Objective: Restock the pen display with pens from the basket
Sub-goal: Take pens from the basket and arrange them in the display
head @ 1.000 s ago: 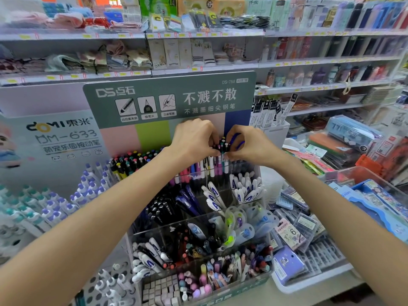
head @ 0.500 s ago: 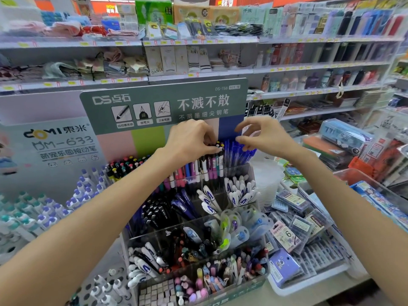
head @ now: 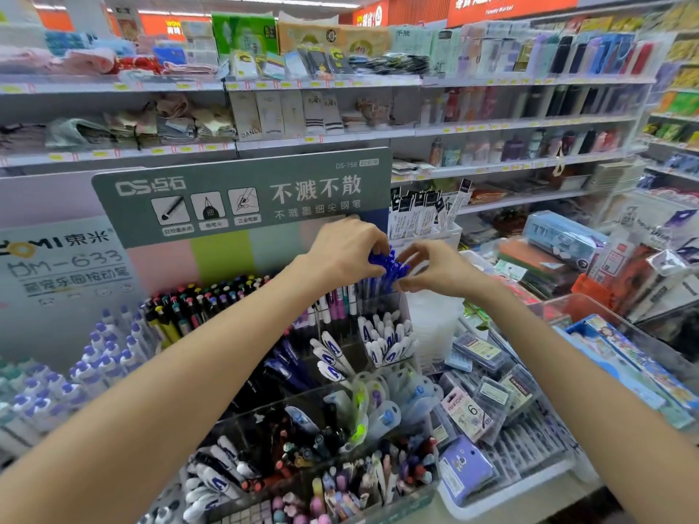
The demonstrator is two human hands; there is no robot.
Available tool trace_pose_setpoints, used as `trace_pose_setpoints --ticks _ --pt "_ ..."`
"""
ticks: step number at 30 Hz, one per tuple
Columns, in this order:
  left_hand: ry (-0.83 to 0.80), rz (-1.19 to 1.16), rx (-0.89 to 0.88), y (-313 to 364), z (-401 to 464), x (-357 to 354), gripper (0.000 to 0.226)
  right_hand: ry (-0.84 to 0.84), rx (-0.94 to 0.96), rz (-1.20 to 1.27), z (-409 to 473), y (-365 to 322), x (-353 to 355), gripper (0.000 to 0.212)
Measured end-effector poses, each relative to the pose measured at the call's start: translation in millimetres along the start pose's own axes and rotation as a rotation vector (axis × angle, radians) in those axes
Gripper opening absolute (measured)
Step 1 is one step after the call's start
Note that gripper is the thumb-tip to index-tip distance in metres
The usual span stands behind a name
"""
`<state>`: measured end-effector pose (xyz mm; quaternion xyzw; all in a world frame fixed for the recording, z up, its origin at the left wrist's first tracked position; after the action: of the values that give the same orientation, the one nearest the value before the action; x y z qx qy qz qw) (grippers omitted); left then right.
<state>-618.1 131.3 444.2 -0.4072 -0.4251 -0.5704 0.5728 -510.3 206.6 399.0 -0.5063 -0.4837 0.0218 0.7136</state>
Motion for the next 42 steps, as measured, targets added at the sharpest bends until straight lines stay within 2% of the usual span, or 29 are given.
trace_pose_setpoints --ticks 12,16,20,24,28,30,34,39,42 --pt "-0.017 0.010 0.008 -1.0 4.8 -6.2 0.033 0.020 0.017 0.079 5.0 -0.1 9.3 0.025" --pt "-0.004 0.026 0.005 -4.3 2.3 -0.1 0.027 0.005 0.029 0.041 6.6 -10.5 13.8 0.017" --pt "0.002 0.079 0.002 -4.6 4.4 7.8 0.027 -0.027 -0.004 -0.088 16.6 -17.1 18.2 0.022" --pt "0.034 0.149 0.003 -2.4 5.6 7.3 0.038 -0.035 -0.040 -0.166 27.1 -21.1 8.0 0.032" --pt "0.042 0.131 0.020 -4.5 2.6 4.6 0.035 0.066 -0.072 -0.147 26.6 -6.1 1.2 0.052" --pt "0.044 0.120 0.016 -4.7 0.9 5.9 0.032 0.046 -0.052 -0.135 22.6 0.6 -5.0 0.054" --pt "0.061 0.106 0.018 -4.6 -2.6 11.4 0.028 0.012 0.009 0.031 15.2 7.3 -7.9 0.044" --pt "0.064 0.015 0.064 -9.7 -6.9 10.5 0.029 0.123 -0.004 0.121 14.0 14.9 -6.0 0.043" --pt "0.105 0.048 0.116 -12.9 -9.0 12.4 0.031 0.124 0.001 0.131 13.6 12.8 -8.2 0.036"
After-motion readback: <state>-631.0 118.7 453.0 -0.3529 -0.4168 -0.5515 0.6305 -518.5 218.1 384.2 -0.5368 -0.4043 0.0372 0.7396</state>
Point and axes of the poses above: each hand's wrist, its own z-axis towards the middle knuckle, its own x-axis out of the back of the hand, y = z × x, the point moved 6 cm from there along z, towards the middle knuckle, and after that the axes turned 1 degree about -z, right-handed, at the moved point
